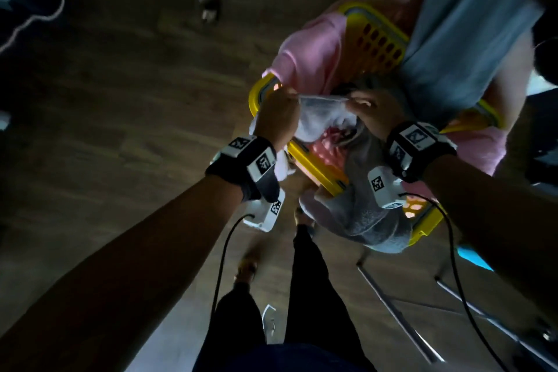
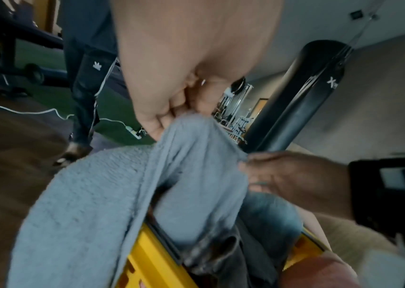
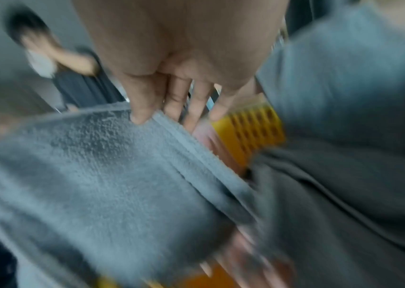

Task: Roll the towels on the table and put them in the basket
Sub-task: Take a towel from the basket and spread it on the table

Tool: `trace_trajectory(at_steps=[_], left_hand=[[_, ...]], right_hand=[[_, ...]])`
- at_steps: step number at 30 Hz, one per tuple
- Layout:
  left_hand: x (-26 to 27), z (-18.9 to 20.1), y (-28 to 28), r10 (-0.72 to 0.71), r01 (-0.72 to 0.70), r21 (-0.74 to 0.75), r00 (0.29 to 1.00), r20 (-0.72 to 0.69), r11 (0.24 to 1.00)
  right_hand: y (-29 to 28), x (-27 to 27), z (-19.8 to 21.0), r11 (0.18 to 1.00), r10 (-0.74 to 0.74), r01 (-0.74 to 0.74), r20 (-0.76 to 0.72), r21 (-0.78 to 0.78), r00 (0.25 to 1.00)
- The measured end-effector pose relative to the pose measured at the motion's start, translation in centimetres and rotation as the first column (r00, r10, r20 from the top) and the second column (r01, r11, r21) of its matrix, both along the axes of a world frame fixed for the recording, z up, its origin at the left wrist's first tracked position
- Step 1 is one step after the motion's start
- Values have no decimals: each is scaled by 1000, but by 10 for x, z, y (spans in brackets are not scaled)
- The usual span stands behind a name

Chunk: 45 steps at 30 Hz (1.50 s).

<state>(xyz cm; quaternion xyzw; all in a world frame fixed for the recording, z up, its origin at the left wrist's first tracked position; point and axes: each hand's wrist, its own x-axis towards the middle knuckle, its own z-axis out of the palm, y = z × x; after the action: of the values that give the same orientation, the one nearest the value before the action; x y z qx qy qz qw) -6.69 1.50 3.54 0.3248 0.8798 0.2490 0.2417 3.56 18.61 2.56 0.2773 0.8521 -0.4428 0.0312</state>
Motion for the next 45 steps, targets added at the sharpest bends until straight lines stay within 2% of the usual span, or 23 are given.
trace_trajectory(at_steps=[2, 3, 4, 5, 6, 8, 10, 14, 19, 22, 25, 27, 29, 32, 34, 37, 39, 41, 43, 45], left_hand=[[-5, 26, -14, 141, -131, 195, 989, -38, 972], [-5, 47, -22, 190, -205, 281, 978, 81, 938], [-6, 64, -31, 174, -240, 396, 965, 195, 886], [-6, 84, -39, 115, -222, 499, 965, 236, 838], [-6, 103, -46, 55, -184, 553, 969, 242, 812], [-3, 145, -63, -12, -132, 575, 971, 240, 807], [5, 193, -77, -57, -54, 641, 987, 150, 766], [24, 296, -104, -123, 110, 714, 992, -35, 691], [46, 417, -123, -275, 372, 776, 925, -263, 509], [58, 484, -130, -285, 409, 793, 908, -306, 452], [67, 524, -140, -321, 448, 786, 887, -331, 427], [74, 527, -149, -354, 464, 776, 876, -328, 428], [84, 510, -162, -408, 471, 761, 864, -295, 447], [103, 459, -183, -506, 478, 745, 834, -219, 466], [120, 414, -199, -520, 440, 763, 839, -161, 474], [137, 341, -204, -489, 392, 736, 867, -95, 552], [147, 298, -206, -481, 382, 683, 875, -51, 623], [158, 273, -221, -519, 410, 620, 855, -5, 669], [169, 257, -231, -580, 389, 622, 804, 131, 680], [177, 248, -238, -581, 344, 595, 770, 263, 726]], right_hand=[[-16, -5, 46, 999, -26, 29, -119, 18, 993], [-26, -7, 70, 998, -40, 47, -163, 39, 986], [-40, -7, 100, 995, -42, 60, -222, 76, 974], [-50, -7, 123, 990, -52, 88, -293, 111, 955], [-61, -6, 147, 981, -68, 126, -343, 150, 937], [-84, 2, 194, 950, -125, 226, -400, 215, 908], [-106, 20, 243, 921, -160, 291, -432, 258, 888], [-157, 65, 340, 876, -117, 328, -504, 354, 856], [-188, 109, 448, 774, -93, 449, -621, 447, 778], [-193, 127, 513, 718, -85, 504, -658, 480, 748], [-209, 145, 552, 676, -89, 542, -675, 499, 732], [-222, 158, 552, 688, -99, 536, -668, 489, 737], [-239, 171, 532, 738, -108, 499, -651, 453, 751], [-265, 194, 478, 848, -111, 440, -713, 295, 692], [-281, 205, 423, 908, -120, 367, -711, 204, 693], [-302, 212, 332, 924, -220, 366, -621, 116, 752], [-308, 216, 289, 919, -279, 385, -551, 86, 787], [-313, 220, 264, 928, -267, 362, -521, 88, 811], [-316, 227, 256, 936, -275, 348, -511, 51, 814], [-314, 234, 252, 944, -298, 329, -518, -34, 802]])
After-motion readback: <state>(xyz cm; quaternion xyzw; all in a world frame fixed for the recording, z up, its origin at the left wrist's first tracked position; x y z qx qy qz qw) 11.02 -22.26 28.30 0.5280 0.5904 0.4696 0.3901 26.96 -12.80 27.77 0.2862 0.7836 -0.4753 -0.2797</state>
